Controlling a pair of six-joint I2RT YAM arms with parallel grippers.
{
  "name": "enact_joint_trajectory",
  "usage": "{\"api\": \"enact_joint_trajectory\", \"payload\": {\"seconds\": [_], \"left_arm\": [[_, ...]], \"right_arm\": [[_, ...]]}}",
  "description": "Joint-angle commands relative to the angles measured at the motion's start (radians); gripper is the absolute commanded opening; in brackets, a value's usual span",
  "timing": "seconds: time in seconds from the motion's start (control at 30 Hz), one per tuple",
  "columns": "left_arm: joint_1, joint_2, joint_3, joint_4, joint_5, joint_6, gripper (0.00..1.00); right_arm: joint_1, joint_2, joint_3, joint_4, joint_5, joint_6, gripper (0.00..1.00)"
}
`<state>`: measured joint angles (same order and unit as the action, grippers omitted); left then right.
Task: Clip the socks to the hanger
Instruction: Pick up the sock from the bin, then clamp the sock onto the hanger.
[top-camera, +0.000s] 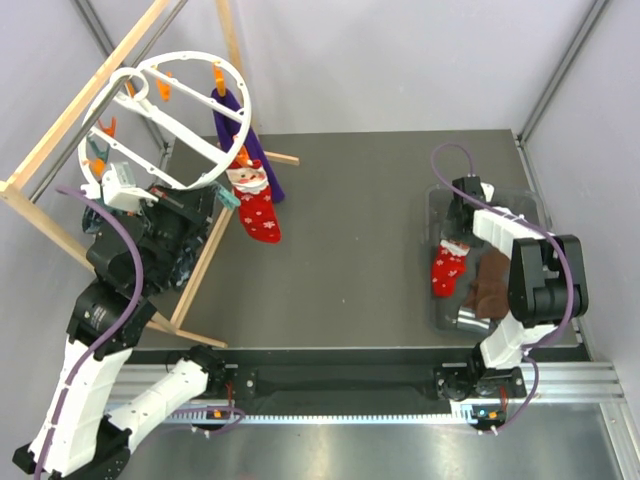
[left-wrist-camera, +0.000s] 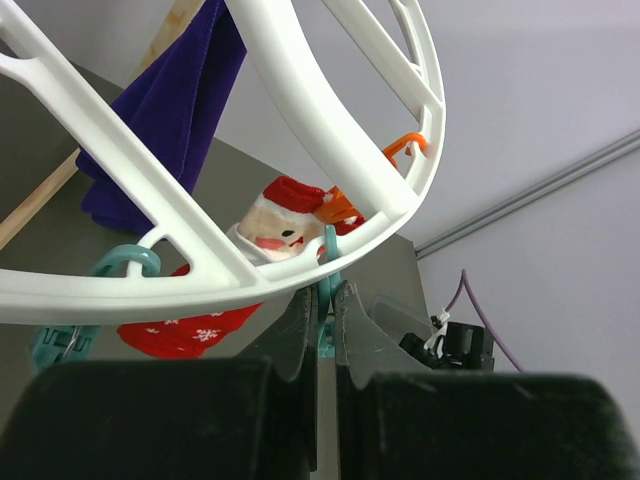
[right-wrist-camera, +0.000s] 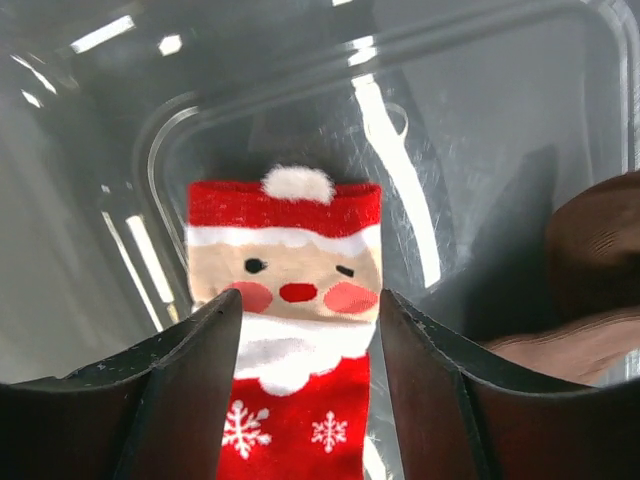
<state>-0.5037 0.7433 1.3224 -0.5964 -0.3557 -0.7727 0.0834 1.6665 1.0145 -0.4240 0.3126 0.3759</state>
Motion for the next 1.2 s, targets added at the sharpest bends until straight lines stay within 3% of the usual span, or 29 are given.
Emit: {"api": "enact_joint_trajectory", "payload": {"seconds": [0.0,0.03,0.23,0.27,0.37,0.73,0.9,1.17], "left_arm": [[-0.002,0.018,0.021,-0.011,0.078,0.009,0.00],[-0.002,0.018,0.023,-0.017,0.074,0.012,0.00],[-0.002,0.008,0.021,-0.017,0.058,0.021,0.00],[-0.002,0.011,0.023,-0.019,0.061,0.021,0.00],[-0.002,0.011,0.028,-0.022,0.064,0.024,0.00],[-0.002,0.002,0.023,-0.025,0.054,0.026,0.00],[-0.002,0.001,0.020,-0.026,0.050,0.024,0.00],[-0.002,0.008,0.021,-0.028,0.061,0.021,0.00]], "right_arm": [[0.007,0.001,-0.023,0.036,-0.004,0.023,0.57],[0.007,-0.001,-0.033,0.045,-0.001,0.026,0.57],[0.003,0.015,-0.036,0.054,0.020,0.006,0.29],[0.000,0.013,-0.030,0.048,0.020,0.004,0.16],[0.001,-0.023,-0.024,0.048,0.023,0.006,0.00],[0.009,-0.301,0.010,-0.016,0.014,-0.041,0.00],[0.050,-0.428,0.024,0.016,-0.079,-0.130,0.00],[0.335,-0.565,0.140,0.091,-0.351,-0.244,0.00]]}}
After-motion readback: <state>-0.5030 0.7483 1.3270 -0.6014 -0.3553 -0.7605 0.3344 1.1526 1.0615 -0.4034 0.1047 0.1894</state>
